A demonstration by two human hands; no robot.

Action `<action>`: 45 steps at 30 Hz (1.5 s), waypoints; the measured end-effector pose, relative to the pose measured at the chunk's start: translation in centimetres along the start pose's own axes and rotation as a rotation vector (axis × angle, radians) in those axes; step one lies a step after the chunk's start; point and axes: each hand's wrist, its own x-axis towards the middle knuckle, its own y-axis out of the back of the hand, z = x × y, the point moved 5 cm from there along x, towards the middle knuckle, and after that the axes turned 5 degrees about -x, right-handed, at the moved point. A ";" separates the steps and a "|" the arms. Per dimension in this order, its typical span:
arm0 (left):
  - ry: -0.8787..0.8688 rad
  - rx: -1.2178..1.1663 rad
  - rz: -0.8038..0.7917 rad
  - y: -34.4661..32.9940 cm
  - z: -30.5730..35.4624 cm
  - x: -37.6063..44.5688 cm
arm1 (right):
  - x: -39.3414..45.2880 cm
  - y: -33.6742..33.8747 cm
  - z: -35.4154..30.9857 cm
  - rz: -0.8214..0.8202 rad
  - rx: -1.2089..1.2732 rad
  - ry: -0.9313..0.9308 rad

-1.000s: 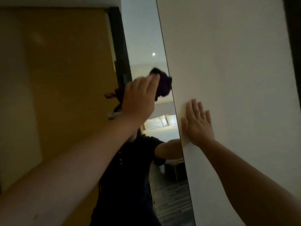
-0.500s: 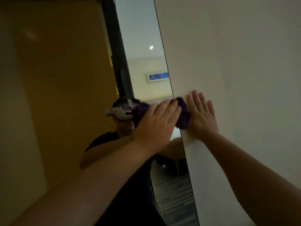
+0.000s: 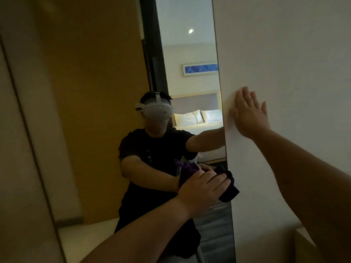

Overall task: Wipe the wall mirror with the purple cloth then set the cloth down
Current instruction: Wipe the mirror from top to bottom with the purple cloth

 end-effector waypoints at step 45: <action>0.375 0.386 0.293 12.8 -21.5 -23.3 | -21.2 -13.4 -29.9 0.306 -0.074 0.570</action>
